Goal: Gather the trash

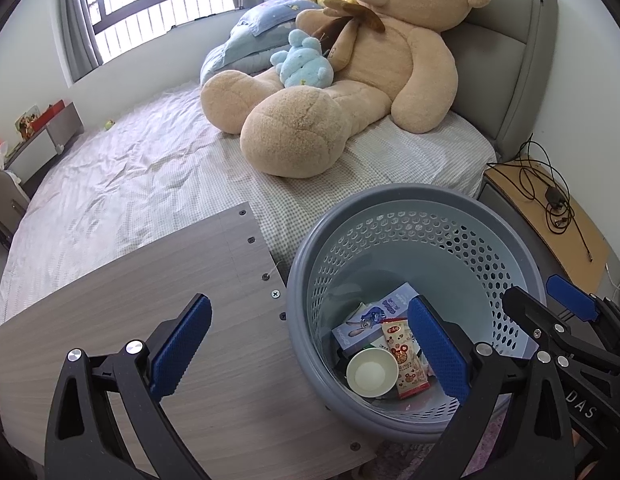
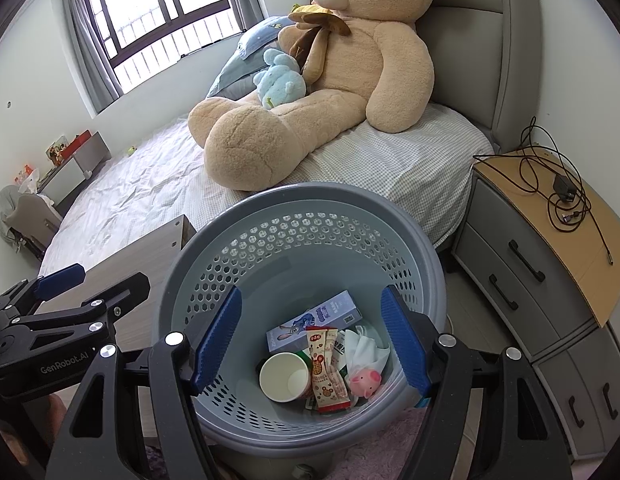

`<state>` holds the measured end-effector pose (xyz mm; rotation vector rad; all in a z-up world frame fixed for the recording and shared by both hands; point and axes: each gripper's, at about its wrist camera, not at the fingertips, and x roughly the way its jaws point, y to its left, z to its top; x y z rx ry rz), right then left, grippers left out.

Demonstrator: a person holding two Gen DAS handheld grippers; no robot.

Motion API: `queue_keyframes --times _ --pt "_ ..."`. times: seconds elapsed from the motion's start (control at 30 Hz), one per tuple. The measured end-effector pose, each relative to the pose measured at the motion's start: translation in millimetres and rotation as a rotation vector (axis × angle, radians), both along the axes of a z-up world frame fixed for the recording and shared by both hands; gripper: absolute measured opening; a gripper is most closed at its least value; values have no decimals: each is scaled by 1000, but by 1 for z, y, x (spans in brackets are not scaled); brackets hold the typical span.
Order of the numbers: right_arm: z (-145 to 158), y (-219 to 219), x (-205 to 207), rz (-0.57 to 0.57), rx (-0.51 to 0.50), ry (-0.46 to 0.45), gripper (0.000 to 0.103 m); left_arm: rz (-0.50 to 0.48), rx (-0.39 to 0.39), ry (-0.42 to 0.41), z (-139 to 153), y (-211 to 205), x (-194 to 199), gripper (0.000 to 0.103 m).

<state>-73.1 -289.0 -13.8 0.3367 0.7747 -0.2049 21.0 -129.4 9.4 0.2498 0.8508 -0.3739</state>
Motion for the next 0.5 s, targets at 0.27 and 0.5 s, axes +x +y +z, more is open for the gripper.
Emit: queue_keyframes --times 0.27,0.5 --pt "0 0 0 1 -1 1 69 1 2 3 -1 1 0 97" --pt "1 3 0 1 0 1 69 1 2 2 -1 1 0 97"
